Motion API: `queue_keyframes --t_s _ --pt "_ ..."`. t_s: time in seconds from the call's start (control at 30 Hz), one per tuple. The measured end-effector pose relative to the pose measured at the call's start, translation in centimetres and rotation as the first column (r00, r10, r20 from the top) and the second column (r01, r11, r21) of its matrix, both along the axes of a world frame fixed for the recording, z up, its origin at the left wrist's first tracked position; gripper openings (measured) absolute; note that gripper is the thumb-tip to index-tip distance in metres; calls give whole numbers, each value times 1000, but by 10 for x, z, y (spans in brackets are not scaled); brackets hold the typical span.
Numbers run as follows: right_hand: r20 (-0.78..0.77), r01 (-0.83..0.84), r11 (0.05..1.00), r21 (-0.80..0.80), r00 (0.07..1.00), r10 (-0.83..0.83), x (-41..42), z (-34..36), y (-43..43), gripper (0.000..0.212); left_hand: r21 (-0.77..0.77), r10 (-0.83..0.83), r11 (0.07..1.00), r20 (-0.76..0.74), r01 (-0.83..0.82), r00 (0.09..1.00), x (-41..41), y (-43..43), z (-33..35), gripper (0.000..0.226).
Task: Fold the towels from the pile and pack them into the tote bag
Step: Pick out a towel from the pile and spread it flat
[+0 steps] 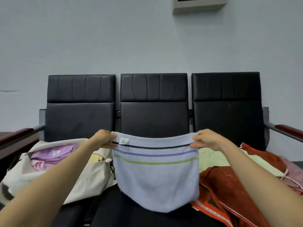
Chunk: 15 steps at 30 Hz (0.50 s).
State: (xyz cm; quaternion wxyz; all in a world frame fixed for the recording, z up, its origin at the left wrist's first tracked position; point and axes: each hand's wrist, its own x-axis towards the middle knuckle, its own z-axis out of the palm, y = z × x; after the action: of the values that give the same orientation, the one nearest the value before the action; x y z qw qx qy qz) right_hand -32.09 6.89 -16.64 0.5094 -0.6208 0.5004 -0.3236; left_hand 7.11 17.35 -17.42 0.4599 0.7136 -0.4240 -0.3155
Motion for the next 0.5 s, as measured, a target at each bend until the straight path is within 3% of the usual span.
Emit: queue_keyframes --t_s 0.07,0.1,0.2,0.27,0.33,0.5 --pt "-65 23 1000 -12 998 -24 17 -4 -21 9 -67 -9 998 -47 6 999 4 -26 -8 13" --pt "-48 54 993 -105 997 -60 24 -1 -32 10 -175 49 983 -24 -53 998 5 -39 -5 14" --pt "196 263 870 -418 961 -196 41 25 -50 11 -534 267 817 15 -218 964 0 -55 31 18" --pt "337 343 798 -495 923 -187 46 43 -39 11 -690 229 694 -60 -207 971 -10 -48 52 14" --pt "365 366 758 -540 913 -181 46 47 -27 17 -737 153 656 -85 -166 985 -18 -37 53 13" --pt "348 372 727 -577 917 -192 31 22 -1 13 -694 146 710 -23 -120 989 -21 4 14 14"
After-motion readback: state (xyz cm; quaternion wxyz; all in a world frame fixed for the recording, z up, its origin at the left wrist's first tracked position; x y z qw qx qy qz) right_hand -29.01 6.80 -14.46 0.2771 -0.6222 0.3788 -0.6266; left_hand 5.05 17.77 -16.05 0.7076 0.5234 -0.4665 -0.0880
